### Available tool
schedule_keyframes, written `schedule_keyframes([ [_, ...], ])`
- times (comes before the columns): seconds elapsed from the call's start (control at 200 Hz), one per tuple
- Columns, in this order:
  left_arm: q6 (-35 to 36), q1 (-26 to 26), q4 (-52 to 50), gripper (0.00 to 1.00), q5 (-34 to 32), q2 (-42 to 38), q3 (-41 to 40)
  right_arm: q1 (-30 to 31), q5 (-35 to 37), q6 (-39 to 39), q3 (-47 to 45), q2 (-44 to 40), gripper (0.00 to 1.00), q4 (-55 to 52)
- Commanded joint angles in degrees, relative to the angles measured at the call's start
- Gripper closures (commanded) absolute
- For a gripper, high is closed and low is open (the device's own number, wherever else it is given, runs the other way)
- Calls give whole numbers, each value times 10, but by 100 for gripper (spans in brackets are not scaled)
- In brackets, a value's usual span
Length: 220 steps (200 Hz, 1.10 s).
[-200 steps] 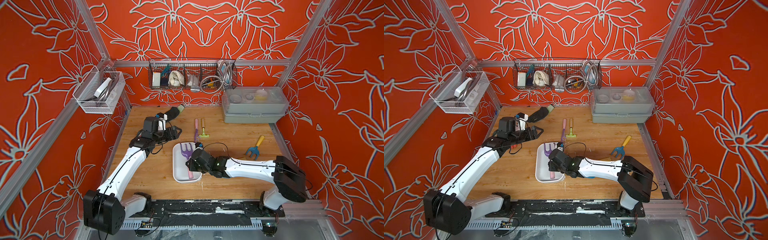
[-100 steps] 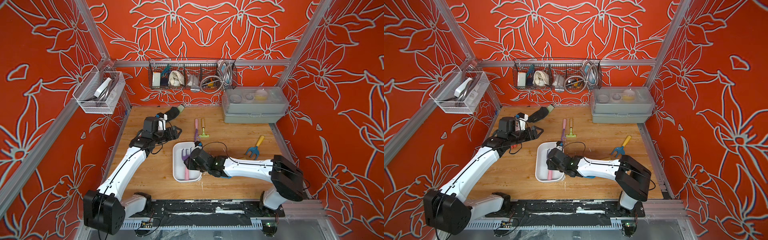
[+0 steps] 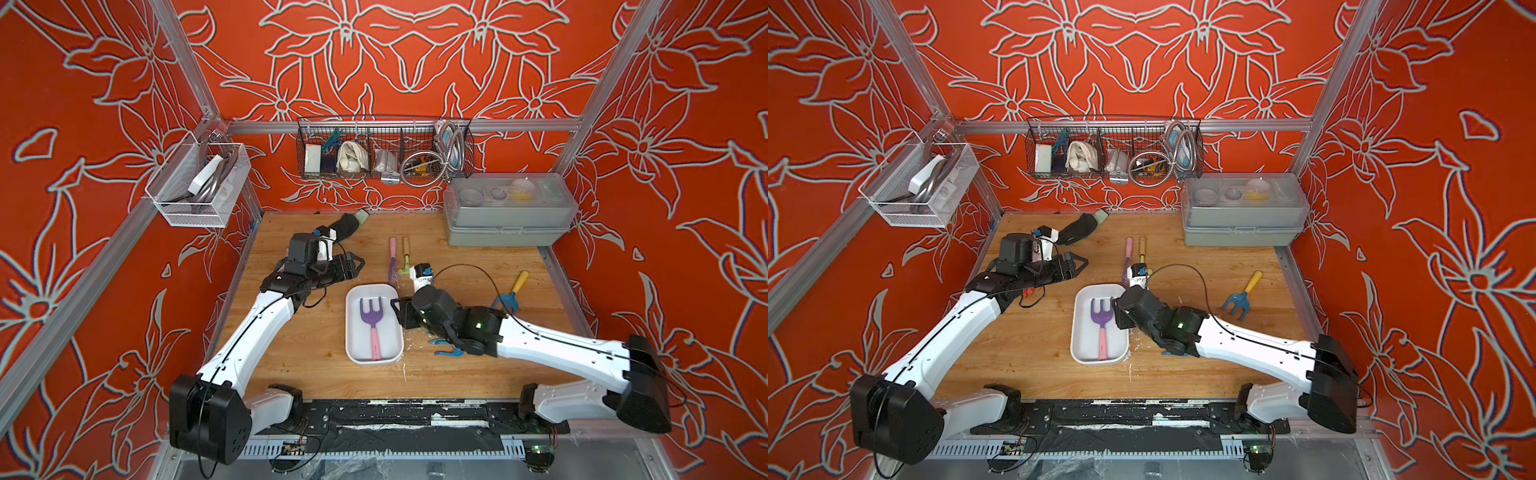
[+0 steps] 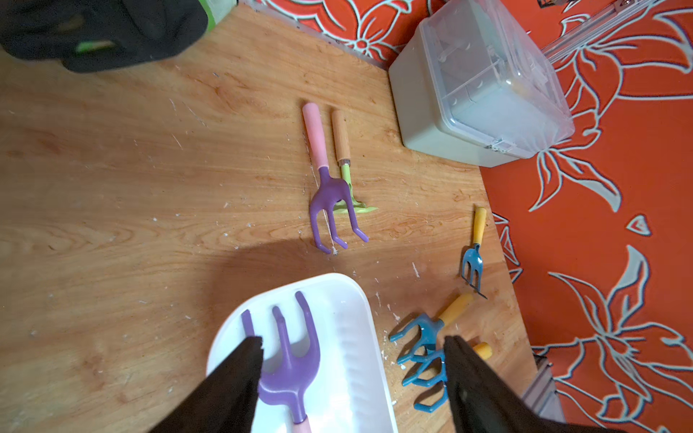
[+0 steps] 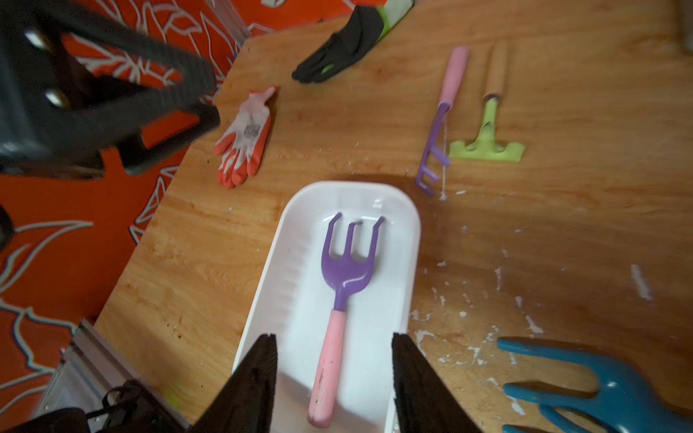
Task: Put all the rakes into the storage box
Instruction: Place the rake in the storage box, then pick up the rake at the center of the board.
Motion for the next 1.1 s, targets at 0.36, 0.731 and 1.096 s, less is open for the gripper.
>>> schedule_keyframes([
  [0.36, 22, -55, -130, 33, -51, 158, 184, -170, -87, -168, 50, -4, 42, -66],
  [0.731, 72, -137, -213, 39, -196, 338, 355, -232, -136, -213, 71, 74, 43, -48],
  [1.096, 119, -216, -274, 42, -330, 491, 494, -247, -159, -219, -1, 7, 41, -26],
])
